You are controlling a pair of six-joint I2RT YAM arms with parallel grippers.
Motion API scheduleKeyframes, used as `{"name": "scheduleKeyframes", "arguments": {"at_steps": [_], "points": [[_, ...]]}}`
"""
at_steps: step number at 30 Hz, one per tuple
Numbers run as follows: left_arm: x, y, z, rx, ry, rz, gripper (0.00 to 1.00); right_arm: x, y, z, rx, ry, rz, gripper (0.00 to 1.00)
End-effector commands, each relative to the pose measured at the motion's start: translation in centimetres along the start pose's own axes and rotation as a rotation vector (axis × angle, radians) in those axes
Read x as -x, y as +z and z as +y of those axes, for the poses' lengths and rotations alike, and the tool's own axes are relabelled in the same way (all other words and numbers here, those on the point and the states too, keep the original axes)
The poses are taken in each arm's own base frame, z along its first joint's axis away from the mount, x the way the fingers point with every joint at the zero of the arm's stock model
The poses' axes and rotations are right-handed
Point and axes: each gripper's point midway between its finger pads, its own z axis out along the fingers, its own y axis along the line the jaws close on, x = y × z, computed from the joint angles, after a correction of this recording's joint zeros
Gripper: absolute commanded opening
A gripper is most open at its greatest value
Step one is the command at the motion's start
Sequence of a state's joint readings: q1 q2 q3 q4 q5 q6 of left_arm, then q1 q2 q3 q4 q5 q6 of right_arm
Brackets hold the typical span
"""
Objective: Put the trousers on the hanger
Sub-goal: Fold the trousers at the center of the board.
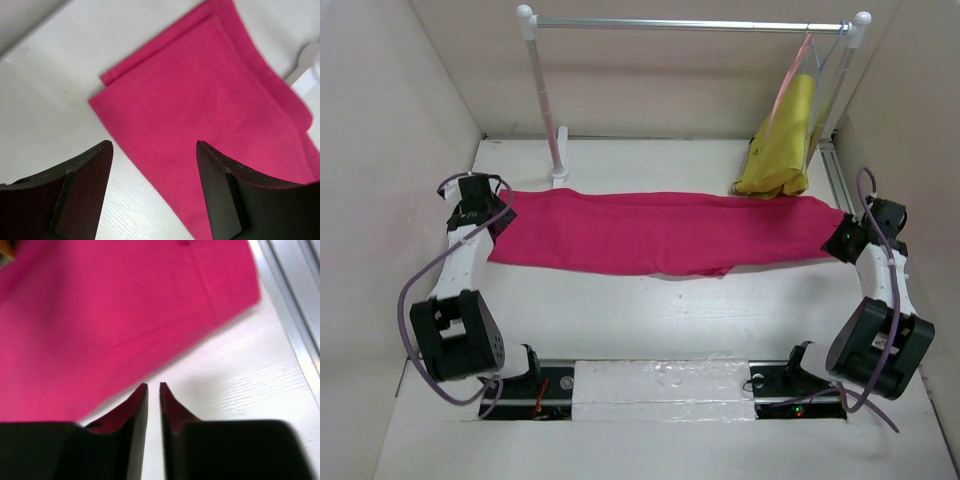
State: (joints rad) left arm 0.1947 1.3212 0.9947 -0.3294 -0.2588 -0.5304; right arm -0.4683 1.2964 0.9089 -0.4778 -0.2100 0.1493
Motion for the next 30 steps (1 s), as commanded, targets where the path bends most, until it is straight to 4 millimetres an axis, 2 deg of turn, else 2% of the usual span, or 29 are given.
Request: {"name": "scheduleKeyframes", "arguments": {"at_steps": [1,2,3,4,5,7,8,9,12,13,14,17,18,19,20,23,24,25,27,28,30], "points": [[-3.1,2.1,-1.1,-0.037,-0.016,0.141,0.64,-0.3,0.9,-1.6,0.005,0.072,-0.075,0.24],[-3.9,2.9,-1.0,-0.023,-0.014,0.17,0.64,-1.0,1.2,-1.4,0.036,0.095,-0.058,0.51],[-4.3,3.3,-1.0,-0.018,-0.02,0.182,0.64,-1.5,1.6,-1.5,0.058,0.112,-0.043,0.62],[-4.5,3.7,-1.2,-0.024,-0.032,0.182,0.65,-2.0,2.8,-1.9,0.08,0.136,-0.024,0.69],[-5.1,4.5,-1.0,-0.009,-0.027,0.198,0.65,-2.8,3.3,-1.2,0.147,0.149,0.019,0.75],[-6.2,5.4,-0.9,0.007,-0.027,0.239,0.65,-3.9,5.0,-1.2,0.185,0.184,0.077,0.76],[-7.6,6.5,-0.5,0.025,-0.025,0.295,0.65,-4.3,5.4,-0.8,0.219,0.206,0.095,0.76],[-8.1,7.0,-0.6,0.025,-0.024,0.316,0.64,-4.5,5.8,-0.6,0.232,0.218,0.103,0.76],[-9.8,8.3,0.0,0.056,-0.013,0.359,0.61,-4.1,7.3,-1.0,0.226,0.242,0.097,0.76],[-9.9,8.6,0.0,0.058,-0.01,0.365,0.58,-3.8,7.6,-1.0,0.232,0.244,0.097,0.75],[-10.3,9.0,0.2,0.071,-0.008,0.377,0.54,-4.0,8.3,-1.3,0.222,0.254,0.111,0.68],[-10.1,9.9,0.3,0.095,0.021,0.375,0.19,-2.6,8.9,-1.8,0.199,0.256,0.088,0.49],[-9.3,10.3,0.0,0.104,0.026,0.365,0.03,-1.8,8.9,-2.0,0.186,0.248,0.067,0.44],[-9.2,10.3,0.4,0.13,0.043,0.365,0.0,-1.3,8.9,-1.7,0.185,0.232,0.051,0.35],[-9.1,10.6,0.6,0.141,0.055,0.365,0.0,-0.9,8.9,-1.8,0.181,0.224,0.04,0.19],[-7.2,10.8,0.8,0.169,0.096,0.311,0.0,-0.1,8.4,-2.4,0.139,0.206,0.016,0.0],[-6.2,10.7,0.6,0.177,0.099,0.283,0.0,0.1,8.1,-2.4,0.132,0.194,0.005,0.0],[-5.6,10.6,1.6,0.235,0.116,0.259,0.0,0.7,7.3,-2.4,0.121,0.181,-0.018,0.0],[-4.4,10.4,2.5,0.294,0.116,0.214,0.0,1.3,6.0,-2.8,0.078,0.155,-0.045,0.0],[-3.9,10.1,3.3,0.344,0.126,0.19,0.0,1.6,4.6,-2.4,0.068,0.139,-0.059,0.0],[-2.7,9.4,3.8,0.376,0.135,0.155,0.0,2.1,3.1,-2.6,0.034,0.113,-0.091,0.0]]}}
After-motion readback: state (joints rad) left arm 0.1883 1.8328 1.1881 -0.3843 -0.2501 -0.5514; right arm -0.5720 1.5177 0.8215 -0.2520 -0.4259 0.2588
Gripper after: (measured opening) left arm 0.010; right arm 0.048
